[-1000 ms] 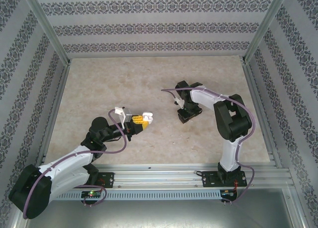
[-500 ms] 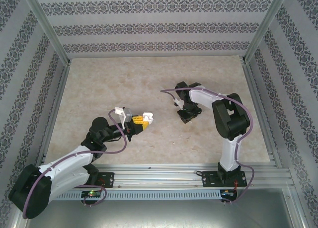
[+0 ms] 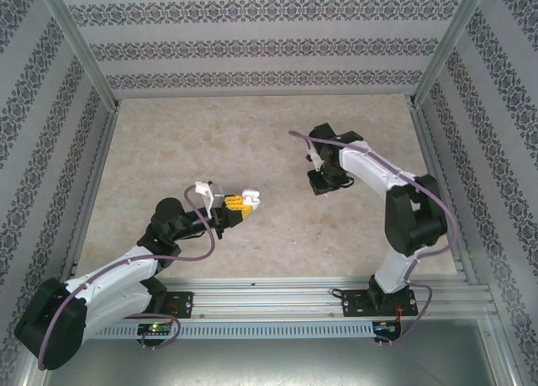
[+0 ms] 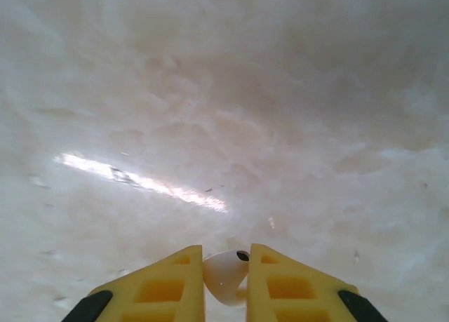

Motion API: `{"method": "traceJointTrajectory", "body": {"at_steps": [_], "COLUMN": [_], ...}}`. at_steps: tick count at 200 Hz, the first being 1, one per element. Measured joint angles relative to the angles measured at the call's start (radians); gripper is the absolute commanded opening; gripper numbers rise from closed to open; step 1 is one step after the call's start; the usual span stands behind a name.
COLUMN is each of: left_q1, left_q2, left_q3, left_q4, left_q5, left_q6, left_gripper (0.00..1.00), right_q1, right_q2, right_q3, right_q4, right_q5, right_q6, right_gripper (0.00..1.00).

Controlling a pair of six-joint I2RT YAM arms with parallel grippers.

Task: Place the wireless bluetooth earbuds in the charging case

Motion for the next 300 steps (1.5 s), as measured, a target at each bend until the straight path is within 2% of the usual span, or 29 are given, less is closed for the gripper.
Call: {"method": "traceJointTrajectory", "body": {"at_steps": [55,89,114,166,191,300], "left_q1": [-0.001,-0.013,-0.020,-0.032,-0.033,-0.040], "left_q2": [0.073,0.134,0.152,0.163,0.162,0.124], "left_q3": [0.064,0.088,0.105,0.111,0.111,0.111], "left_q4": [0.041,0.095,0.133,0.194,0.229,0.273], "left_q5": [0.000,-0.009,-0.024,-0.049,-0.049,-0.072], "left_q6": [0.035,0.045,0.061,0.068,0.068,0.056], "left_gripper": [0.00,0.00,0.00,0.00,0.00,0.00], "right_q1": [0.079,0.150,0.203,0.378,0.430,0.449], "right_q2": [-0.286,-0.465,-0.536,-0.555,-0.546,-0.535], "right_q3": [0.000,-0.020,-0.023,-0.047,-0.051,-0.103], "right_q4": [0.011,0.101,0.163,0.328,0.409,0.580], "right_q5": [-0.037,-0.087,-0.110,-0.153,-0.172,-0.178], "right_q6": [0.213,0.367,0.460,0.617,0.677,0.809], "right_gripper": [0.15,0.15,0.15,0.16,0.16,0.16]}}
